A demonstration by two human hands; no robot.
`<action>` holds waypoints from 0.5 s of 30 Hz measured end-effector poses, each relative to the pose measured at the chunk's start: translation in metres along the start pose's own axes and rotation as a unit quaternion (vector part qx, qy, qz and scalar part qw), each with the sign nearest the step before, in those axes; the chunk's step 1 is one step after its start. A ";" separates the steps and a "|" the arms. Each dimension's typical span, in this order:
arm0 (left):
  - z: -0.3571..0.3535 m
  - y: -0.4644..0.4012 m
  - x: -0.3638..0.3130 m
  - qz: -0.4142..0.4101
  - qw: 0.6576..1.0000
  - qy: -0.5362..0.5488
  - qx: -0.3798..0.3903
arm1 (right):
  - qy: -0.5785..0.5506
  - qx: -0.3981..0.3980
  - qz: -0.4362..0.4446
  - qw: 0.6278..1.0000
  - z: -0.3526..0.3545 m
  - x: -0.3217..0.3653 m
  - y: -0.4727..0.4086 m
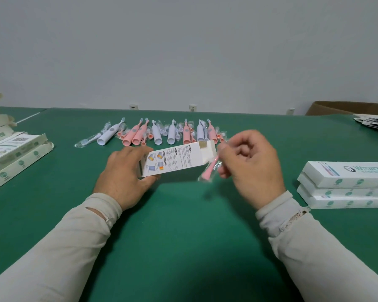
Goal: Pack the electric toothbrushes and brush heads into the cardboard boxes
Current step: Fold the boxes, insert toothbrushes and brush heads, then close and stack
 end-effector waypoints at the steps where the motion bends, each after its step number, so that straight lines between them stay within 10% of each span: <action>1: 0.000 0.000 0.000 -0.001 1.000 0.001 0.001 | -0.012 -0.059 -0.005 0.998 0.008 -0.001 -0.002; 6: -0.002 0.000 -0.003 -0.011 1.000 0.003 0.001 | -0.020 -0.205 -0.051 0.977 0.030 -0.015 -0.005; 15: -0.002 0.001 -0.007 -0.020 1.000 -0.003 -0.001 | 0.008 -0.171 -0.073 0.983 0.021 -0.022 -0.003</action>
Point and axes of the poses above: each hand's wrist, its own y-axis away from the middle knuckle, its own z-axis out of the back of the hand, x = y × z, the point moved 6 cm from there along -y, towards the middle knuckle, and after that the axes turned 13 degrees about y, right-handed, at the moved point
